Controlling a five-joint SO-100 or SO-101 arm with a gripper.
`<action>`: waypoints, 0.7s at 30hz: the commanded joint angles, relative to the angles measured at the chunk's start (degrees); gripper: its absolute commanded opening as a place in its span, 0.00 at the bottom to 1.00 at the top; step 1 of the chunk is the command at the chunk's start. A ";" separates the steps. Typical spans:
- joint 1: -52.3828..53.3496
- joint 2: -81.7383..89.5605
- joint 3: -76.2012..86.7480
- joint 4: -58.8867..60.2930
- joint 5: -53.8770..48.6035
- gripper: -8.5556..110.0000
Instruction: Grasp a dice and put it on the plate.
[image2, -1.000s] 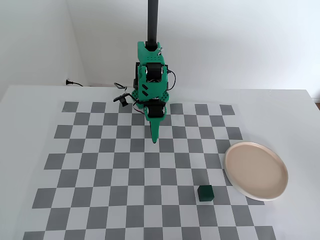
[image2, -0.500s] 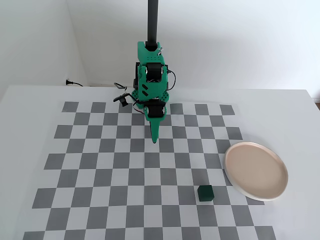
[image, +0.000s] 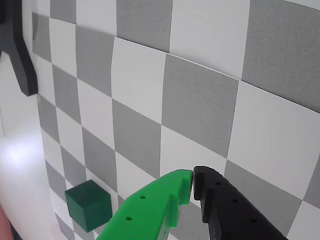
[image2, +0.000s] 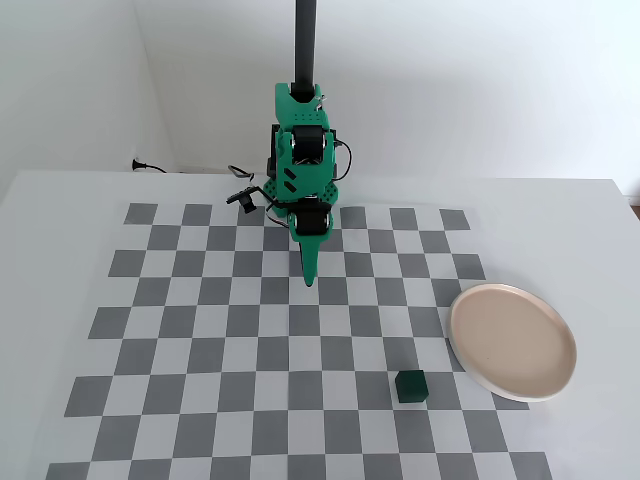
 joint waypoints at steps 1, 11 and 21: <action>0.35 0.70 -0.97 -0.79 0.26 0.04; 1.49 0.79 -0.88 -1.67 1.67 0.04; 4.57 0.88 -1.05 -7.56 -10.28 0.04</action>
